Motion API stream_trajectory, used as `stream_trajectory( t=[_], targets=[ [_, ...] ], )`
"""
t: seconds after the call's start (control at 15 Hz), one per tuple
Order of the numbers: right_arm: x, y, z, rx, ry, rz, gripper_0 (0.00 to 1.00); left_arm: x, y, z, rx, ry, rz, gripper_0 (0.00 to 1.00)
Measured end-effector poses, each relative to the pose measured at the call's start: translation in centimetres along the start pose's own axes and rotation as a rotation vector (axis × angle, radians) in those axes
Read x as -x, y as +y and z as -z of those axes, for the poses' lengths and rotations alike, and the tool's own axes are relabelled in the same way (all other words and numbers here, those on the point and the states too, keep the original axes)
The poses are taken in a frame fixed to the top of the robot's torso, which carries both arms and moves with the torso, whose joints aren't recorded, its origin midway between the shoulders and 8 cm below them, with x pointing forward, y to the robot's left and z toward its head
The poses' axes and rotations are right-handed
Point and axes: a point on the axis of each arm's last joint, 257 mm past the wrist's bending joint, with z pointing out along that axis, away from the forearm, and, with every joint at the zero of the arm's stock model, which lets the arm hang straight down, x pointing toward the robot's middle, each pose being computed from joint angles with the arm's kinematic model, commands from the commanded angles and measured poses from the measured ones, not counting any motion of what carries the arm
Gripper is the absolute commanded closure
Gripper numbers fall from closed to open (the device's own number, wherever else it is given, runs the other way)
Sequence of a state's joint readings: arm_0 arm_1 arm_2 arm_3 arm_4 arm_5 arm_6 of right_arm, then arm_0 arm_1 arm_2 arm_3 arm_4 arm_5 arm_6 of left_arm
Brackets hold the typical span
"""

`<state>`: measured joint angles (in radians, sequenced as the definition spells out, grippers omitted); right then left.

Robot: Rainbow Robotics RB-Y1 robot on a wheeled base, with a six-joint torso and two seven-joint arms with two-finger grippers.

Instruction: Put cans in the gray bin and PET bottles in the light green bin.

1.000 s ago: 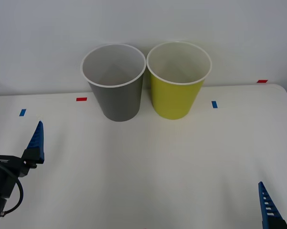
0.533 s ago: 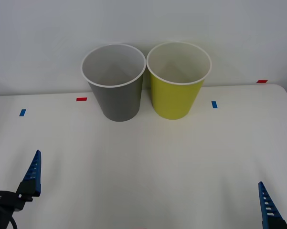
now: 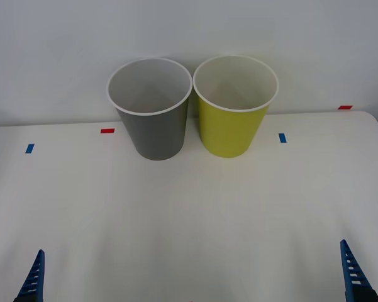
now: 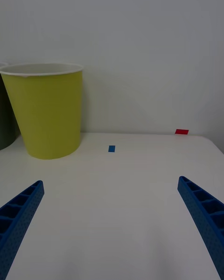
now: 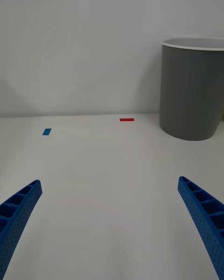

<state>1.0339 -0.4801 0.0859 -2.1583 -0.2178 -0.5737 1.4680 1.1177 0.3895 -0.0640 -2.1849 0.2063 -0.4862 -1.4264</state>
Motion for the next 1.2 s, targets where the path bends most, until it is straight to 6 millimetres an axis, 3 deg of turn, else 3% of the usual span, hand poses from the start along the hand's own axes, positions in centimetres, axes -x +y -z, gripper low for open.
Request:
stream_trajectory(
  t=[0.2,1.2],
  targets=[
    [0.00,0.00,0.00,0.000,0.000,0.000,0.00,-0.77,0.02,1.57,0.010,0.030,-0.030,0.00],
    [0.00,0.00,0.00,0.000,0.000,0.000,0.00,-0.79,0.00,1.67,0.010,0.031,-0.033,0.00]
  ],
)
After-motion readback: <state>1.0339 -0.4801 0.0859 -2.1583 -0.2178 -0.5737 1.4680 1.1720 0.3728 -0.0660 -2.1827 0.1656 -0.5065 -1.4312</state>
